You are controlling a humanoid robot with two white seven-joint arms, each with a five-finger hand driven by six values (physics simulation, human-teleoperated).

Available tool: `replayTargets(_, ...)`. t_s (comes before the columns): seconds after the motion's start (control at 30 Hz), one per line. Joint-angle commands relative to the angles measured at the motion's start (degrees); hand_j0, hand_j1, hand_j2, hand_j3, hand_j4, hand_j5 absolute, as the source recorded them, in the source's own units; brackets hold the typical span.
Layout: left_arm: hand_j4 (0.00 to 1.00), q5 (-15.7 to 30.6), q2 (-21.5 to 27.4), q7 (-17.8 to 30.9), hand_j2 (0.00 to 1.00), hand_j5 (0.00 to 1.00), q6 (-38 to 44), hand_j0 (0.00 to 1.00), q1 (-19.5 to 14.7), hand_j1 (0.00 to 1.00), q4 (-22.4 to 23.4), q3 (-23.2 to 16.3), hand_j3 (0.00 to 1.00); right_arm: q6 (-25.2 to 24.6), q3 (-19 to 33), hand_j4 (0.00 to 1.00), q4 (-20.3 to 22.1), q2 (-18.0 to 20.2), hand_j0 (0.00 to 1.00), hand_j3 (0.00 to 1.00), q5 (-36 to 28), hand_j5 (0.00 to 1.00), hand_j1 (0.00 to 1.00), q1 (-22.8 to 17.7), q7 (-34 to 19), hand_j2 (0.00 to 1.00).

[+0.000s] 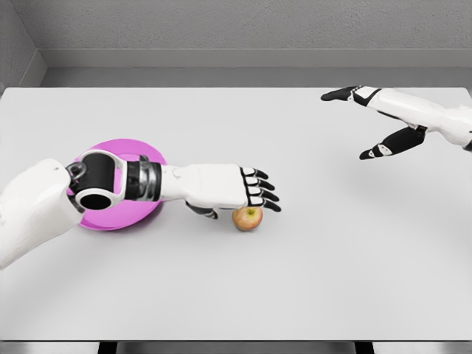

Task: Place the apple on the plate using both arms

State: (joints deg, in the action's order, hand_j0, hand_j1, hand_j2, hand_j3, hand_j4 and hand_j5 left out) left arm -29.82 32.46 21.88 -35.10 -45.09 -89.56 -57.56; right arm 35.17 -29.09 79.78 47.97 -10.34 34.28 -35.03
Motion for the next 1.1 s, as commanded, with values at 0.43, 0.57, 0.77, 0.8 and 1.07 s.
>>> replayTargets(0.43,0.84,-0.1,-1.0,2.4,0.84,0.84,0.1,0.84,-0.3,0.84,0.2,-1.8,0.84,-0.2,-0.1,1.00,0.4,0.2,1.00,1.00,-0.4,1.00,1.00,0.0,0.0,1.00)
replayTargets(0.57,0.84,-0.1,-2.1,4.0,0.84,0.84,0.1,0.84,-0.3,0.84,0.2,-1.9,0.84,-0.2,-0.1,1.00,0.4,0.2,1.00,1.00,-0.4,1.00,1.00,0.3,0.0,1.00)
replayTargets(0.77,0.84,-0.1,-2.2,4.0,0.84,0.84,0.1,0.84,-0.3,0.84,0.2,-1.9,0.84,-0.2,-0.1,1.00,0.4,0.2,1.00,1.00,-0.4,1.00,1.00,0.4,0.0,1.00)
replayTargets(0.8,0.84,-0.1,-2.2,4.1,0.84,0.84,0.1,0.84,-0.3,0.84,0.2,-1.9,0.84,-0.2,-0.1,1.00,0.4,0.2,1.00,1.00,-0.4,1.00,1.00,0.4,0.0,1.00)
replayTargets(1.07,0.85,-0.9,-3.8,5.5,0.85,0.85,0.1,0.85,-1.1,0.85,2.2,-1.9,0.85,-0.2,-0.1,1.00,0.5,0.2,1.00,1.00,-0.4,1.00,1.00,0.5,0.0,1.00)
